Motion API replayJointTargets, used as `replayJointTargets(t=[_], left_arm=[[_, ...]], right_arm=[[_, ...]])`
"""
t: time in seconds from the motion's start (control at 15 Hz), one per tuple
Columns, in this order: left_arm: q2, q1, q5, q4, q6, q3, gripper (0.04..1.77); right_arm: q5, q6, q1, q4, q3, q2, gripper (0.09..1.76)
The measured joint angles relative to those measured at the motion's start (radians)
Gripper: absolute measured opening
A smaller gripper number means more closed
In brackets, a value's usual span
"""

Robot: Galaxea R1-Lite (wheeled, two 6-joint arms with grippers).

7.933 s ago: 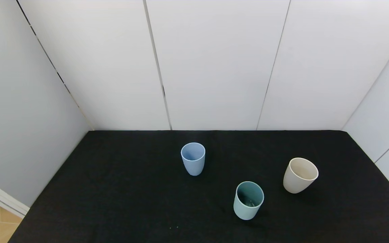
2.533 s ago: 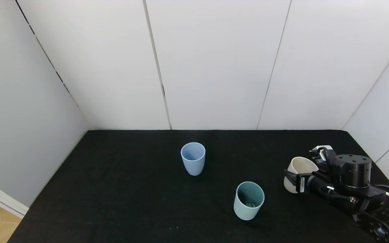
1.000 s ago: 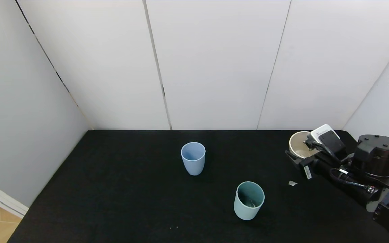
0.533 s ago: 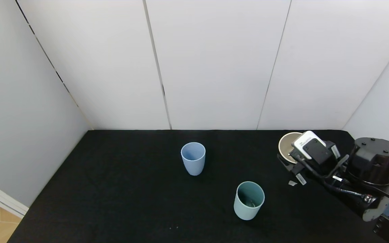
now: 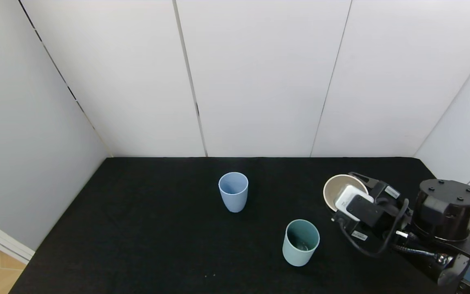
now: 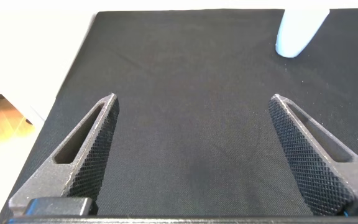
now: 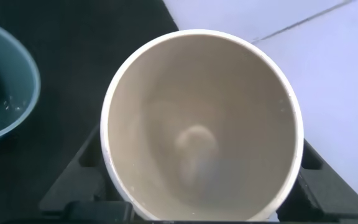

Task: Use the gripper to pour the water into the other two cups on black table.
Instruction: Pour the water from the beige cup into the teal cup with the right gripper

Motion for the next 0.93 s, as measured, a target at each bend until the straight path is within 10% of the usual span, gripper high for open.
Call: replayJointTargets(t=[0.93], left_arm=[[0.0, 0.0, 0.0, 0.0, 0.0, 0.0, 1.72]], right_arm=[[-0.127, -0.292, 0.098, 0.002, -0.078, 0.083, 1.31]])
